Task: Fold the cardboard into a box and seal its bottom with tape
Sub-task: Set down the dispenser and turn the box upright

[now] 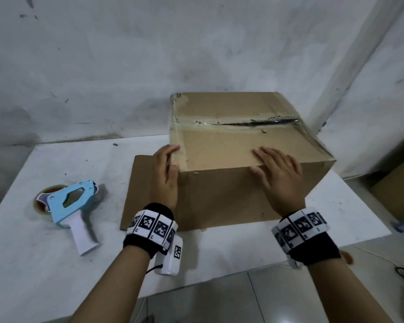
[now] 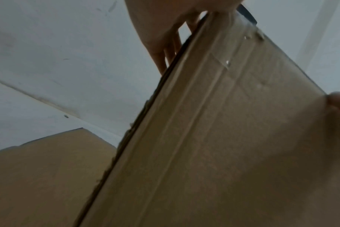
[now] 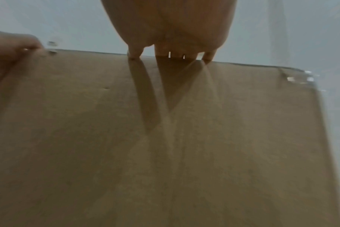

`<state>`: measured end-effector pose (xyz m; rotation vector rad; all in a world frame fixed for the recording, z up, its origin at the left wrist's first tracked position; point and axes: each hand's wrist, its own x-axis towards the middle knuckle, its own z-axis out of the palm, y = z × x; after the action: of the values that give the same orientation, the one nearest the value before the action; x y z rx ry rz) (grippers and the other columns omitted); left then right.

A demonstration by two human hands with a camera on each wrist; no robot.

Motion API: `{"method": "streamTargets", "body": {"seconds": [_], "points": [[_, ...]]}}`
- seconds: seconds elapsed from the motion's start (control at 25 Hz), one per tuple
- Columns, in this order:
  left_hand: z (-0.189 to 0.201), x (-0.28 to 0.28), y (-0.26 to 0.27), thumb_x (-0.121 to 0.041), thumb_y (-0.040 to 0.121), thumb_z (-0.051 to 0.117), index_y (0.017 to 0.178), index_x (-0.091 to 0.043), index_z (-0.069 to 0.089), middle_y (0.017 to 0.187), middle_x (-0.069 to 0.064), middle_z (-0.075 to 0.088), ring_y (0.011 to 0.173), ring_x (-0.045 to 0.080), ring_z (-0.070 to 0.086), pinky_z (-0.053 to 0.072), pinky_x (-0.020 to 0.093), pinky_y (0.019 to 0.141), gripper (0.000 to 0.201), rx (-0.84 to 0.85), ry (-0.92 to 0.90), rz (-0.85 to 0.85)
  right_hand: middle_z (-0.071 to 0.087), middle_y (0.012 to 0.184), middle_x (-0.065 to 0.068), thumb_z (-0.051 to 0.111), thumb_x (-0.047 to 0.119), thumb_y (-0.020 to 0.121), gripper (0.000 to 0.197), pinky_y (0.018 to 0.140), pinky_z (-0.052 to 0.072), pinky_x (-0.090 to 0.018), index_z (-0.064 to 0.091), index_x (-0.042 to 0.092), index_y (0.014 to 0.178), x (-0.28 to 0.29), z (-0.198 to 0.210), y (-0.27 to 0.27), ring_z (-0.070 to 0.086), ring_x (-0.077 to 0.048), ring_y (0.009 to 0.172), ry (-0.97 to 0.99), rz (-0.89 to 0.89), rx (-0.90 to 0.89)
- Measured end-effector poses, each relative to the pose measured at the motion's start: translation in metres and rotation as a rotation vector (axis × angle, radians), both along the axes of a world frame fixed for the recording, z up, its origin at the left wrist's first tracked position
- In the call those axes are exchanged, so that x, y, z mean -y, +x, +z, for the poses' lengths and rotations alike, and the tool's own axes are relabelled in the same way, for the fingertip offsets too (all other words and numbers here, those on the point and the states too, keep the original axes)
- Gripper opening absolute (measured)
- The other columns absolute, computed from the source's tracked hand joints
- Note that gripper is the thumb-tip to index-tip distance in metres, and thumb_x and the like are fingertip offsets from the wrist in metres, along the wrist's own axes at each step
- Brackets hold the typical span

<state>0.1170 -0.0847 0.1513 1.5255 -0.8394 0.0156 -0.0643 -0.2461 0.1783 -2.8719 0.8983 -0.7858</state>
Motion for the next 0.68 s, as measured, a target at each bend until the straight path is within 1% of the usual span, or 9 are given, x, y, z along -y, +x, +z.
{"method": "streamTargets", "body": {"seconds": [0.08, 0.16, 0.24, 0.28, 0.36, 0.44, 0.52, 0.6, 0.68], "points": [[0.000, 0.005, -0.006, -0.033, 0.086, 0.027, 0.122, -0.012, 0.045, 0.126, 0.002, 0.045, 0.119, -0.003, 0.041, 0.030, 0.012, 0.107, 0.045, -0.040, -0.054, 0.007, 0.051, 0.140, -0.003, 0.018, 0.056, 0.089, 0.062, 0.107, 0.014, -0.028, 0.050, 0.027, 0.133, 0.021, 0.005, -0.016, 0.041, -0.021, 0.133, 0.049, -0.062, 0.028], [0.002, 0.005, -0.011, -0.026, 0.088, 0.026, 0.125, -0.011, 0.043, 0.134, 0.000, 0.038, 0.128, 0.007, 0.035, 0.024, 0.002, 0.105, 0.043, -0.057, -0.024, 0.014, 0.045, 0.145, -0.005, 0.011, 0.051, 0.089, 0.063, 0.108, 0.012, -0.030, 0.054, 0.030, 0.130, 0.032, 0.008, -0.022, 0.035, -0.024, 0.136, 0.104, -0.123, 0.048], [0.005, 0.004, -0.012, -0.016, 0.086, 0.025, 0.128, -0.012, 0.043, 0.142, -0.004, 0.026, 0.136, 0.006, 0.023, 0.014, -0.005, 0.104, 0.046, 0.011, 0.059, 0.051, 0.032, 0.153, -0.008, 0.013, 0.047, 0.091, 0.059, 0.112, 0.001, -0.033, 0.057, 0.030, 0.127, 0.042, 0.014, -0.022, 0.023, -0.027, 0.142, 0.047, -0.186, 0.025], [0.007, 0.002, -0.008, -0.015, 0.084, 0.025, 0.128, -0.014, 0.044, 0.144, -0.006, 0.024, 0.139, 0.009, 0.020, 0.012, -0.002, 0.107, 0.048, 0.048, 0.099, 0.054, 0.025, 0.156, -0.008, 0.017, 0.045, 0.094, 0.054, 0.114, -0.005, -0.037, 0.056, 0.030, 0.127, 0.046, 0.020, -0.020, 0.016, -0.027, 0.145, 0.030, -0.195, -0.041], [0.021, -0.003, 0.002, -0.010, 0.083, 0.030, 0.125, -0.009, 0.050, 0.142, -0.005, 0.035, 0.137, 0.014, 0.029, 0.023, 0.012, 0.110, 0.047, 0.042, 0.174, 0.029, 0.012, 0.159, -0.005, 0.026, 0.041, 0.098, 0.045, 0.115, -0.006, -0.049, 0.047, 0.028, 0.135, 0.060, 0.035, -0.012, 0.005, -0.024, 0.147, 0.091, -0.199, -0.234], [0.040, -0.003, 0.013, -0.006, 0.089, 0.038, 0.116, -0.007, 0.055, 0.133, 0.000, 0.047, 0.122, 0.016, 0.045, 0.036, 0.016, 0.095, 0.032, 0.041, 0.297, 0.034, -0.002, 0.160, -0.003, 0.031, 0.043, 0.098, 0.050, 0.114, -0.002, -0.056, 0.028, 0.027, 0.145, 0.081, 0.050, -0.007, -0.003, -0.026, 0.147, 0.224, -0.243, -0.365], [0.056, 0.005, 0.017, -0.014, 0.094, 0.040, 0.115, -0.010, 0.051, 0.131, 0.006, 0.043, 0.118, 0.021, 0.048, 0.038, 0.027, 0.093, 0.025, 0.095, 0.514, 0.089, -0.006, 0.160, -0.002, 0.028, 0.049, 0.097, 0.060, 0.115, 0.002, -0.055, 0.011, 0.025, 0.149, 0.099, 0.056, -0.005, -0.005, -0.028, 0.147, 0.350, -0.290, -0.412], [0.066, 0.019, 0.011, -0.027, 0.094, 0.039, 0.129, -0.013, 0.039, 0.144, 0.008, 0.029, 0.135, 0.028, 0.031, 0.030, 0.044, 0.109, 0.038, 0.197, 0.794, 0.102, 0.000, 0.160, -0.003, 0.025, 0.051, 0.096, 0.064, 0.116, 0.011, -0.048, 0.009, 0.020, 0.149, 0.108, 0.053, -0.004, 0.002, -0.027, 0.146, 0.387, -0.295, -0.427], [0.064, 0.028, 0.004, -0.034, 0.095, 0.033, 0.142, -0.015, 0.021, 0.156, 0.004, 0.008, 0.145, 0.025, 0.004, 0.010, 0.049, 0.117, 0.052, 0.266, 1.012, 0.111, 0.008, 0.159, -0.003, 0.025, 0.051, 0.096, 0.064, 0.115, 0.017, -0.043, 0.014, 0.016, 0.148, 0.110, 0.050, -0.004, 0.011, -0.028, 0.144, 0.346, -0.276, -0.443]]}}
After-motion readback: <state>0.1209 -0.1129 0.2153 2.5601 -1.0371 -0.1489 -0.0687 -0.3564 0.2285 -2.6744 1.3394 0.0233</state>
